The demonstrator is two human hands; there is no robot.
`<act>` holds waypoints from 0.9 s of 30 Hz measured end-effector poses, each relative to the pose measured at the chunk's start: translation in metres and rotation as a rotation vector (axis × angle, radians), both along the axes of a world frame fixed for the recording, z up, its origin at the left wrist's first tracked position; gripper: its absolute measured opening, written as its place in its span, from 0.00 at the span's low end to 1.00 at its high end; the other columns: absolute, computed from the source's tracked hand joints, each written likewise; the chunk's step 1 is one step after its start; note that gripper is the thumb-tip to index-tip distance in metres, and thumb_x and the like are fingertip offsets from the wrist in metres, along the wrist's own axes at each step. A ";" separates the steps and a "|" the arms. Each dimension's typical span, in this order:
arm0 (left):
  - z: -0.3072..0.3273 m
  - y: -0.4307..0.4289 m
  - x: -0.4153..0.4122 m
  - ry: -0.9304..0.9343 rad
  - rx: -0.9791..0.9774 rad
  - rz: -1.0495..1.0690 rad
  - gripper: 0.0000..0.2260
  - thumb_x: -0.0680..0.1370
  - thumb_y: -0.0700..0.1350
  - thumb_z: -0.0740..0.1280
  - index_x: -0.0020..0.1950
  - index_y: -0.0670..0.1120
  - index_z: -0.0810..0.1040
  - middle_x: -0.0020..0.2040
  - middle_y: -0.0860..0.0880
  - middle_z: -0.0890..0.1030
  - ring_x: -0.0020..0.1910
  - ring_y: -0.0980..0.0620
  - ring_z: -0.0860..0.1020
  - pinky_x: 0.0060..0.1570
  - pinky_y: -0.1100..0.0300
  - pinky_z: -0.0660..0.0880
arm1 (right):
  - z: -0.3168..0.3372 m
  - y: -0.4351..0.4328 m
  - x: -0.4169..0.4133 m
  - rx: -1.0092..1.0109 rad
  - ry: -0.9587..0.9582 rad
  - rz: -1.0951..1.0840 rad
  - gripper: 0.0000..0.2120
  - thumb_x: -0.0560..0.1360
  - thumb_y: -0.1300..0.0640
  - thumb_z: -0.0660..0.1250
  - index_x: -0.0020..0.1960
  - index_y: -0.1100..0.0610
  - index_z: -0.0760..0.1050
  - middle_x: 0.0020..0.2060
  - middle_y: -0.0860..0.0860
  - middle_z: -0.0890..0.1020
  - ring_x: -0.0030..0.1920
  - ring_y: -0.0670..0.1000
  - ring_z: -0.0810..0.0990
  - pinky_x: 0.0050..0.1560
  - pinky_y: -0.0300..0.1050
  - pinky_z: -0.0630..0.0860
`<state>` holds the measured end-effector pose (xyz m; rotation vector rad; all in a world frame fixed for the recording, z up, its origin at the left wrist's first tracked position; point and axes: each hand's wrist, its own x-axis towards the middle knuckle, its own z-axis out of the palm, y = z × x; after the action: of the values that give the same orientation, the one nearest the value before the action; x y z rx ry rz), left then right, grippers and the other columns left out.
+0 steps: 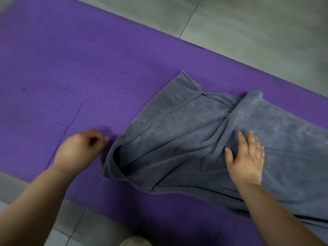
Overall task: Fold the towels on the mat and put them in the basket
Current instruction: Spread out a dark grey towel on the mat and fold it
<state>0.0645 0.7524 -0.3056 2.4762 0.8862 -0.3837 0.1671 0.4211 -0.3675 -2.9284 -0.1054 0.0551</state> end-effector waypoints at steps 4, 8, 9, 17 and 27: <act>-0.022 -0.017 0.081 -0.256 -0.008 -0.151 0.09 0.77 0.40 0.62 0.53 0.40 0.80 0.54 0.39 0.78 0.53 0.41 0.76 0.52 0.54 0.70 | -0.007 0.001 -0.006 -0.003 0.143 -0.094 0.37 0.69 0.40 0.47 0.73 0.59 0.58 0.73 0.61 0.56 0.74 0.60 0.53 0.73 0.54 0.43; -0.033 -0.042 0.168 -0.332 0.006 -0.475 0.19 0.78 0.40 0.60 0.69 0.46 0.68 0.69 0.46 0.66 0.66 0.46 0.68 0.63 0.54 0.66 | -0.011 0.001 -0.008 0.000 0.200 -0.106 0.43 0.65 0.36 0.38 0.74 0.57 0.55 0.75 0.58 0.52 0.75 0.58 0.48 0.72 0.50 0.39; -0.034 -0.051 0.188 -0.304 0.017 -0.549 0.22 0.78 0.41 0.60 0.72 0.48 0.63 0.72 0.48 0.62 0.67 0.47 0.67 0.64 0.54 0.65 | -0.012 0.000 -0.007 0.002 0.190 -0.102 0.44 0.64 0.36 0.38 0.74 0.57 0.56 0.74 0.58 0.53 0.75 0.58 0.49 0.72 0.50 0.40; -0.032 -0.096 0.271 -0.159 0.311 -0.789 0.14 0.78 0.49 0.61 0.62 0.50 0.76 0.64 0.45 0.74 0.64 0.43 0.71 0.61 0.51 0.66 | 0.002 -0.028 0.003 -0.032 0.022 0.061 0.32 0.70 0.43 0.52 0.67 0.62 0.67 0.65 0.65 0.71 0.66 0.63 0.67 0.66 0.60 0.62; -0.036 -0.031 0.266 -0.355 0.006 -0.294 0.26 0.76 0.44 0.64 0.73 0.42 0.59 0.72 0.40 0.59 0.71 0.44 0.62 0.70 0.63 0.56 | -0.012 -0.029 -0.014 -0.167 0.010 0.164 0.27 0.68 0.45 0.54 0.64 0.56 0.64 0.60 0.64 0.76 0.62 0.57 0.63 0.64 0.56 0.62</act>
<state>0.3307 0.7219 -0.3413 2.5729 0.3828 -0.0307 0.1528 0.3918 -0.3797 -3.0782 -0.3564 0.1093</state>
